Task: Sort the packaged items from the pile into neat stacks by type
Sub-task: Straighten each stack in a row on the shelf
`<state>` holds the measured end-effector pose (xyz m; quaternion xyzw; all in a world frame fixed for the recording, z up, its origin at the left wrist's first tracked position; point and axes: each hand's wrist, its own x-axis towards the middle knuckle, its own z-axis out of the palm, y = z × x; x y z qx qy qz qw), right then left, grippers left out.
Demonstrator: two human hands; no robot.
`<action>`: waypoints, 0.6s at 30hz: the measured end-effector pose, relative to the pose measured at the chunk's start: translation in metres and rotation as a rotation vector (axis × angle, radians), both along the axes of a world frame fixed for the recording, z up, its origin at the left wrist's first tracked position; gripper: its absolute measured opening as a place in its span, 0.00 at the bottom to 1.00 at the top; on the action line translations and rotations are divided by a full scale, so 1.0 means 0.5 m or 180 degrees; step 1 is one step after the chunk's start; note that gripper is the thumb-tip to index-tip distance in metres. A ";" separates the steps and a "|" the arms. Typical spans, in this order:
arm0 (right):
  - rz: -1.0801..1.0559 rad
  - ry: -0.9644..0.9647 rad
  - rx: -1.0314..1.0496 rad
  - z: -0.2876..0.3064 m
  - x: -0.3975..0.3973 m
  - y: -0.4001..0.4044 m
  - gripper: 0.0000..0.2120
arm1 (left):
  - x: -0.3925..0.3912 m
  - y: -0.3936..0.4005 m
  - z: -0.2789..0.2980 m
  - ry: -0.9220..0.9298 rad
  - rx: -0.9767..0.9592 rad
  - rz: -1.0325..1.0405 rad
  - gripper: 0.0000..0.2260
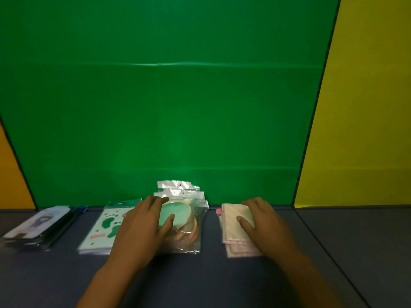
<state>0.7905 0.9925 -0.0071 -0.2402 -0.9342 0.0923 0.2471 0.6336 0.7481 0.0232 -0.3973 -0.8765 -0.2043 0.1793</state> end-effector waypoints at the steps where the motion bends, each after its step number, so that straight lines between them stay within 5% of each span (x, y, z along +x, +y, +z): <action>1: 0.0002 0.0006 0.0088 0.009 -0.007 -0.019 0.21 | -0.006 -0.021 0.000 -0.0016 0.0026 0.0003 0.21; 18: 0.0733 0.0282 -0.0190 0.062 -0.219 -0.493 0.21 | -0.166 -0.523 -0.021 -0.0238 0.0235 0.0585 0.20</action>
